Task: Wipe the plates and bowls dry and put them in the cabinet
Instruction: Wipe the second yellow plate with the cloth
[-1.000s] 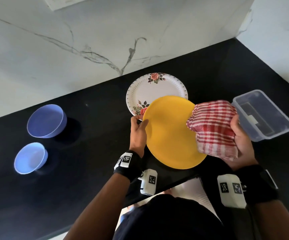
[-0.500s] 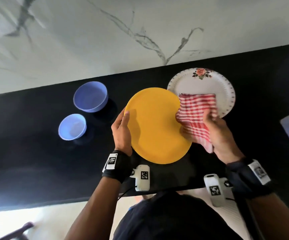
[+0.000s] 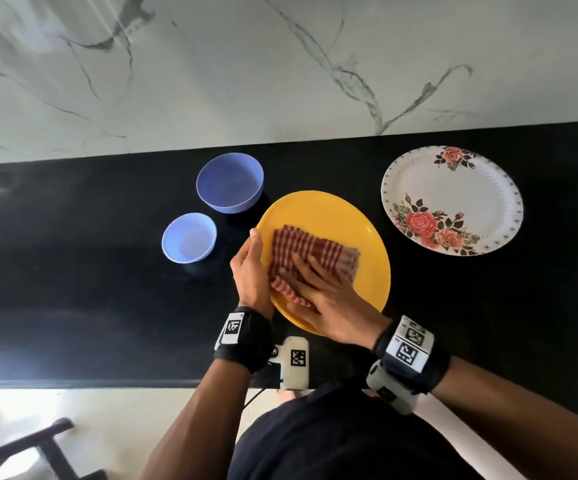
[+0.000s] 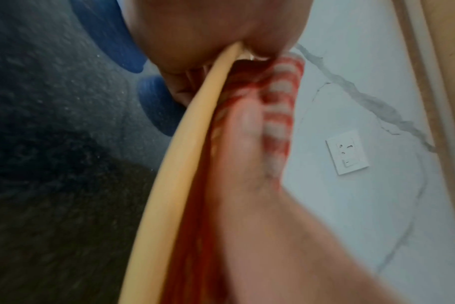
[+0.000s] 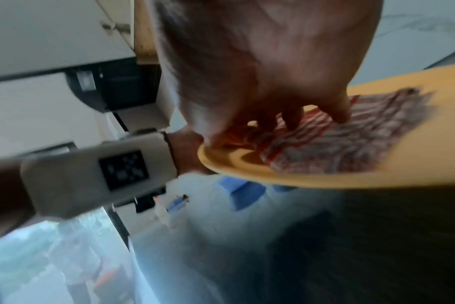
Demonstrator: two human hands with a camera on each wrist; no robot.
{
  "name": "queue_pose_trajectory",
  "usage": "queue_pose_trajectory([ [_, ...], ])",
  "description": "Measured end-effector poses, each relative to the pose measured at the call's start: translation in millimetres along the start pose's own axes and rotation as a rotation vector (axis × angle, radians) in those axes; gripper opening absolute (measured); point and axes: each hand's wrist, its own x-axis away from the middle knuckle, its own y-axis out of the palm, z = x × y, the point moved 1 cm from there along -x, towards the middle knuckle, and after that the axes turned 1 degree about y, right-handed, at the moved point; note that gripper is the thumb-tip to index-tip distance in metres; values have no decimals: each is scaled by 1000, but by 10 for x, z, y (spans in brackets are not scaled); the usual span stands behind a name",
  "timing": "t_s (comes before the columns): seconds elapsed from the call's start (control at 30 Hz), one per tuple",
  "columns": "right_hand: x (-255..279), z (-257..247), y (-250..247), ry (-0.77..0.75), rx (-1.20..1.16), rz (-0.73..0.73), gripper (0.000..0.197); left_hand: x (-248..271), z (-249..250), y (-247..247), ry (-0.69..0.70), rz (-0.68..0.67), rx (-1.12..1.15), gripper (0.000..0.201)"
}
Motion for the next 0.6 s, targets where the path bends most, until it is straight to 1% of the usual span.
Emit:
queue_pose_trajectory([
  [0.07, 111, 169, 56, 10, 63, -65, 75, 1, -4, 1, -7, 2, 0, 49],
  [0.17, 112, 425, -55, 137, 0, -95, 67, 36, -24, 49, -4, 3, -28, 54],
  [0.2, 68, 485, -118, 195, -39, -89, 65, 43, -38, 63, -9, 1, -48, 54],
  [0.27, -53, 536, -245, 292, -105, -55, 67, 46, -66, 96, -16, 1, -90, 51],
  [0.37, -292, 462, -397, 369, -191, 20, 71, 57, -63, 159, -4, -39, -107, 50],
  [0.43, -394, 311, -473, 340, -163, 59, 64, 64, -55, 214, 19, -70, -102, 52],
  [0.5, -451, 143, -471, 224, -54, 57, 58, 65, -61, 246, 27, -54, -97, 52],
  [0.6, -440, 14, -336, 129, -55, 50, 62, 43, -73, 211, 4, -4, -78, 57],
])
